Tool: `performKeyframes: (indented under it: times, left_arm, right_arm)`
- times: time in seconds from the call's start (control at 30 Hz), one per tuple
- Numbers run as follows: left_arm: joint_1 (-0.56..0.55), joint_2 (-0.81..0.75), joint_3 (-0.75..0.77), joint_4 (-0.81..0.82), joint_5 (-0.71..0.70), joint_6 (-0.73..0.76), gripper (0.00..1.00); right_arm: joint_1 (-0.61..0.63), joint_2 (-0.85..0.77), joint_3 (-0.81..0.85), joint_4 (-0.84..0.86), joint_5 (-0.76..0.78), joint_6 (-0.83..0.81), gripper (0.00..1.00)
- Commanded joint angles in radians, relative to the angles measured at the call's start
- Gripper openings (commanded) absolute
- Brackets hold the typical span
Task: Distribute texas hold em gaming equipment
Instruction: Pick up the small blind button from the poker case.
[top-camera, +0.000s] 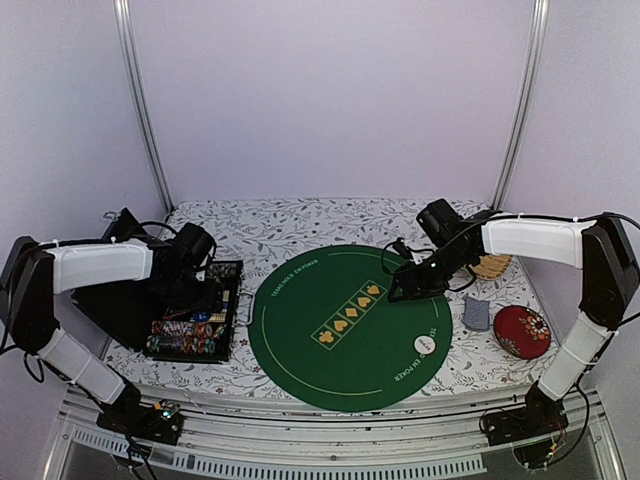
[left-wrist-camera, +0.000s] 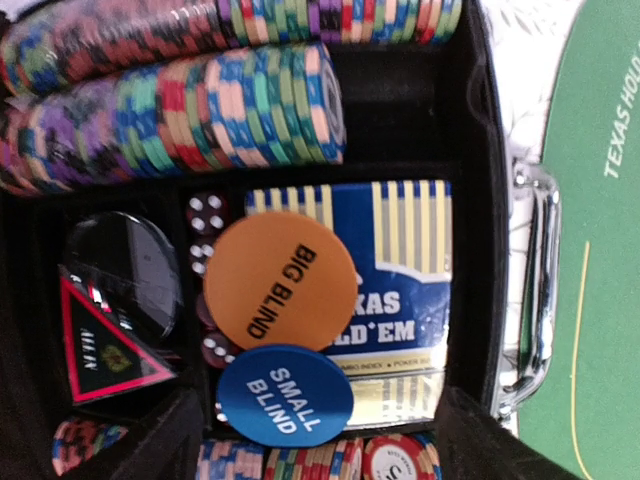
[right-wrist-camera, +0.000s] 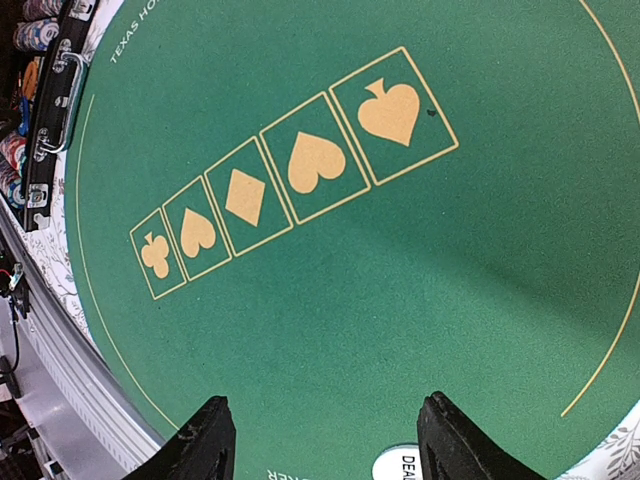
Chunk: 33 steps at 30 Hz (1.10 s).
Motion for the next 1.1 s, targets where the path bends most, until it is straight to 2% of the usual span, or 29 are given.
performKeyframes:
  times: [0.0, 0.27, 0.5, 0.83, 1.07]
  left_arm:
    - [0.03, -0.002, -0.034, 0.082, 0.059, 0.009, 0.8]
    - [0.064, 0.045, -0.06, 0.116, 0.033, 0.013, 0.78]
    - [0.066, 0.017, -0.082, 0.11, 0.016, 0.021, 0.75]
    - [0.081, 0.024, -0.119, 0.142, 0.055, 0.023, 0.62]
    - [0.081, 0.005, -0.121, 0.13, 0.07, 0.029, 0.44]
  right_arm:
    - [0.007, 0.009, 0.027, -0.002, -0.005, -0.013, 0.65]
    - [0.007, 0.005, 0.027, -0.003, -0.005, -0.008, 0.65]
    - [0.007, 0.012, 0.027, 0.0, -0.006, -0.007, 0.65]
    - [0.009, 0.011, 0.027, 0.0, -0.007, -0.007, 0.65]
    - [0.01, 0.008, 0.027, 0.0, -0.004, -0.005, 0.65]
